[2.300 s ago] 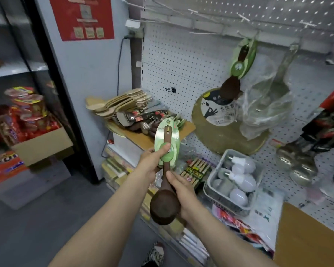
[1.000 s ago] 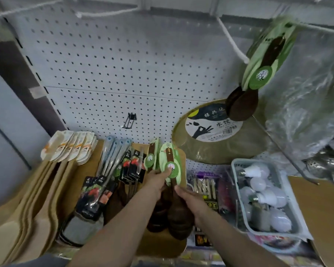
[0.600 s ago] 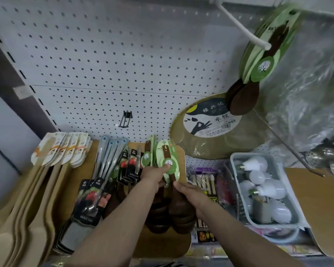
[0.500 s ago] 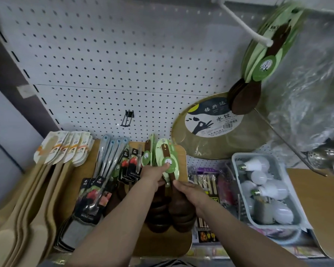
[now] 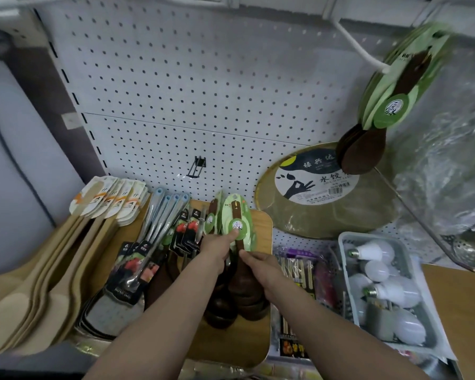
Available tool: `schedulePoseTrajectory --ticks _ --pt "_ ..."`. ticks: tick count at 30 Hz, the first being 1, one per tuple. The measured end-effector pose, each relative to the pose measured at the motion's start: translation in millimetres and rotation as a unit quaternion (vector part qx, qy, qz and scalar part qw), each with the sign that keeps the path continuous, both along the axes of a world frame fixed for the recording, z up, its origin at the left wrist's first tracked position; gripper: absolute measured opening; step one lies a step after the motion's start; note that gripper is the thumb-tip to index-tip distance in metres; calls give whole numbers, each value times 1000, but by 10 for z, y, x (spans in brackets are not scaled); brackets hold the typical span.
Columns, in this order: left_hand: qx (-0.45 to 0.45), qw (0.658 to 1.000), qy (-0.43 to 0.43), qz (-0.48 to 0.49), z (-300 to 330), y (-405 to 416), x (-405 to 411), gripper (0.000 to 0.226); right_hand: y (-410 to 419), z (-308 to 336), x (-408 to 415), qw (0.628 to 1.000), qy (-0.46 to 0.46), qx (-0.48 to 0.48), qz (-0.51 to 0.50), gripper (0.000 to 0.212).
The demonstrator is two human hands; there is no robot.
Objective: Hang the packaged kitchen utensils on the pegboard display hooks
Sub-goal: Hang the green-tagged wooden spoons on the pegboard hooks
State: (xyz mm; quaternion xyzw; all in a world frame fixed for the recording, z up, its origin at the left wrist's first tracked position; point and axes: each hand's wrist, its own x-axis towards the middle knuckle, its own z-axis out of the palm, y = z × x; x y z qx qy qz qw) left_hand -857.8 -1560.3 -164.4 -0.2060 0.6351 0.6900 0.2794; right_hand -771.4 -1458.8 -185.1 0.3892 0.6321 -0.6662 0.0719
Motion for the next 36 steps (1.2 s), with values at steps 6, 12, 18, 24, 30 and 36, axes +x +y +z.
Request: schedulePoseTrajectory --ticks 6,12,18,24,30,36 --pt "-45 999 30 -2 44 47 41 24 54 13 25 999 0 47 22 46" --pt "-42 999 25 7 52 50 64 25 85 61 37 1000 4 21 22 43" --pt "-16 1000 13 16 115 18 65 22 86 213 39 999 3 31 21 49" --pt "20 999 20 41 202 -46 -3 61 77 504 -6 994 49 89 -34 38" --pt "32 997 35 61 514 -283 -182 24 -101 834 -352 982 111 143 -62 27" --pt "31 995 54 83 751 -849 -425 29 -684 1094 -664 987 129 94 -21 37"
